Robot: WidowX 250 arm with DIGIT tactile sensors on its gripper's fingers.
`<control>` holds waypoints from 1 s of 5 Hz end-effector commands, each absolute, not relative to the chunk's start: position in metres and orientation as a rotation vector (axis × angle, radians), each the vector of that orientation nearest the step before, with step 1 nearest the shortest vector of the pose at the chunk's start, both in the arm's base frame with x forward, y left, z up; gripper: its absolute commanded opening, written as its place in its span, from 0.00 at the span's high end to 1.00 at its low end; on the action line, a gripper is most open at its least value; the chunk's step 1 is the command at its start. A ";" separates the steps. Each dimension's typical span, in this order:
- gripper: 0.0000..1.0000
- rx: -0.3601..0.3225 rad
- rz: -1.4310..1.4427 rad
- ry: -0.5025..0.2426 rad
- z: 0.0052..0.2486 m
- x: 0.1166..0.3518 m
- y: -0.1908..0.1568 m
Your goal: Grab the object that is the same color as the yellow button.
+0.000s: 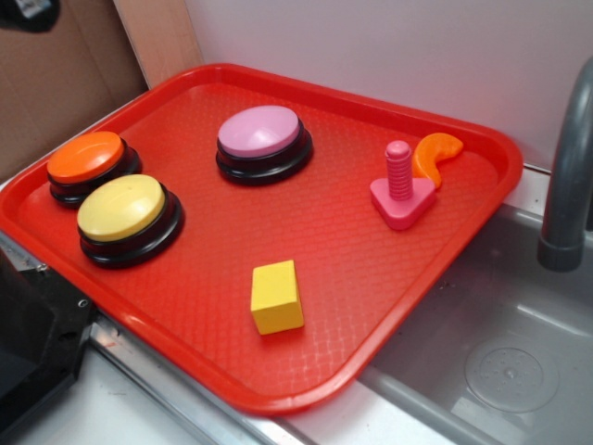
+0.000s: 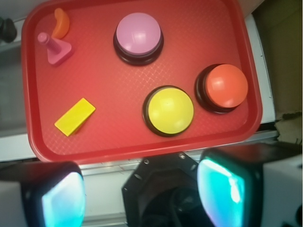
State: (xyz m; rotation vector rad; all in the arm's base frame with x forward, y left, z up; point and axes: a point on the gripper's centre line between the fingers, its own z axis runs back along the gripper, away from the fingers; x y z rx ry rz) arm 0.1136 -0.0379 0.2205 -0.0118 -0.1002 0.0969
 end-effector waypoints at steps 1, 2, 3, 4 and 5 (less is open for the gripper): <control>0.00 -0.080 0.393 -0.160 0.202 0.119 -0.073; 0.00 -0.154 0.635 -0.164 0.187 0.128 -0.084; 0.00 -0.128 0.780 -0.144 0.165 0.137 -0.095; 0.00 -0.156 0.845 -0.121 0.134 0.147 -0.111; 0.00 -0.119 0.823 -0.119 0.107 0.154 -0.124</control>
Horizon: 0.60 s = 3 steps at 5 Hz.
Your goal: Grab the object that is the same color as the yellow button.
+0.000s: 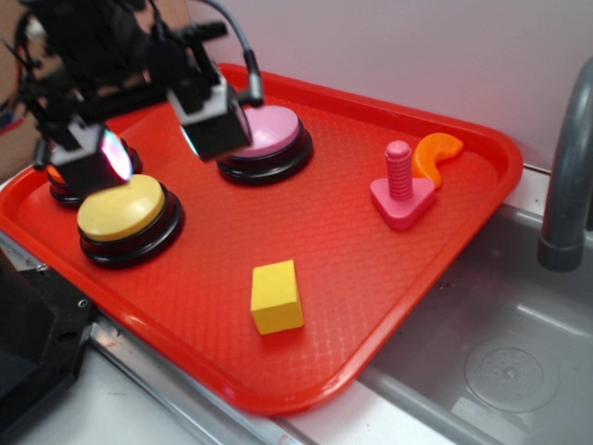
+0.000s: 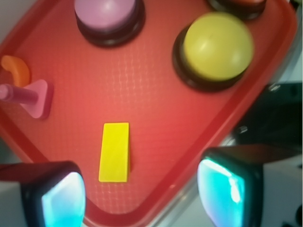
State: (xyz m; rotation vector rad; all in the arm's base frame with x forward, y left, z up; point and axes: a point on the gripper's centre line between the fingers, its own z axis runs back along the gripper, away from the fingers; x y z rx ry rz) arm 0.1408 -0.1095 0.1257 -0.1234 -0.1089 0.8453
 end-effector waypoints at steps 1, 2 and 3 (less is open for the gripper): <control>0.00 -0.082 0.790 -0.112 0.080 0.158 -0.134; 0.00 -0.070 0.756 -0.148 0.065 0.164 -0.146; 0.00 -0.058 0.746 -0.125 0.053 0.165 -0.146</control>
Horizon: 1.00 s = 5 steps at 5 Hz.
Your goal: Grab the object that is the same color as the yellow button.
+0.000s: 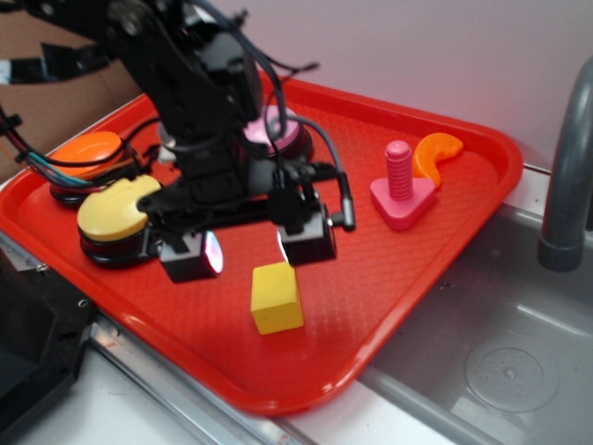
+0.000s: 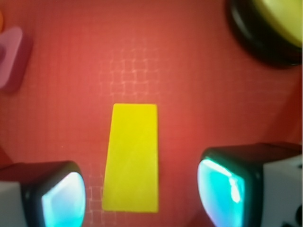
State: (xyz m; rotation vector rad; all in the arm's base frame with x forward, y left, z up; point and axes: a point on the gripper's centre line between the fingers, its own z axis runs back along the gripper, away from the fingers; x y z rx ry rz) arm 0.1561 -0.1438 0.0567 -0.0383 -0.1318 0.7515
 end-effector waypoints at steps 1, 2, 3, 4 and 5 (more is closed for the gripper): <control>0.00 -0.044 0.748 -0.128 0.041 0.166 -0.147; 0.00 -0.047 0.780 -0.159 0.034 0.169 -0.147; 0.00 -0.041 0.785 -0.144 0.031 0.169 -0.147; 0.00 -0.030 0.777 -0.100 0.030 0.169 -0.150; 0.00 -0.038 0.781 -0.043 0.029 0.166 -0.154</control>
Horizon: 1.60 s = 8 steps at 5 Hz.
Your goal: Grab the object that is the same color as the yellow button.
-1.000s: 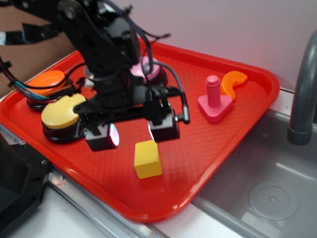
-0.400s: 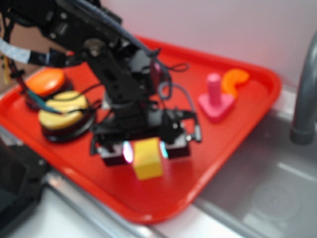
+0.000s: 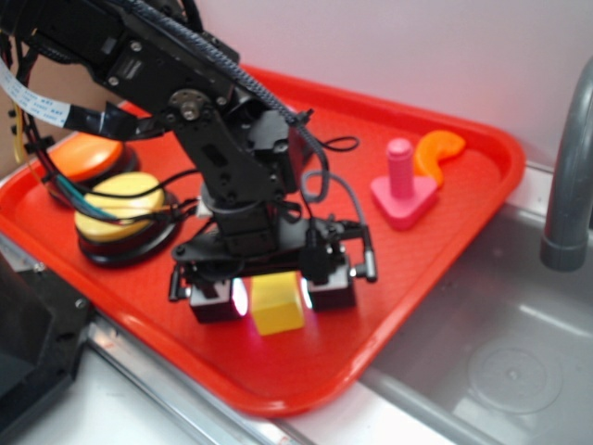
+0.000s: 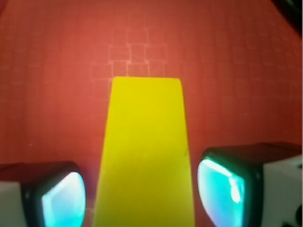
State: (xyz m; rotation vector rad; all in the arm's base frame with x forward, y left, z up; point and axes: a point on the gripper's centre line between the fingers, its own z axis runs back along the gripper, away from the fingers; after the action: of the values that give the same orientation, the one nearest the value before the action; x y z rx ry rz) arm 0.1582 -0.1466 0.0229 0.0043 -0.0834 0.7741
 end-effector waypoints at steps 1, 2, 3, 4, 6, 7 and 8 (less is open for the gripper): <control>1.00 -0.037 0.801 -0.061 0.029 0.168 -0.154; 1.00 -0.036 0.791 -0.095 0.032 0.167 -0.152; 1.00 -0.026 0.801 -0.183 0.042 0.167 -0.144; 1.00 0.003 0.750 -0.290 0.078 0.176 -0.124; 1.00 -0.069 0.527 -0.057 0.139 0.202 -0.076; 1.00 -0.120 0.425 -0.047 0.170 0.208 -0.050; 1.00 -0.112 0.341 -0.100 0.197 0.209 -0.033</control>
State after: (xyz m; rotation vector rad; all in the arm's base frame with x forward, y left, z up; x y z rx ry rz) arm 0.1934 -0.0335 0.1846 -0.1017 -0.0454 0.3407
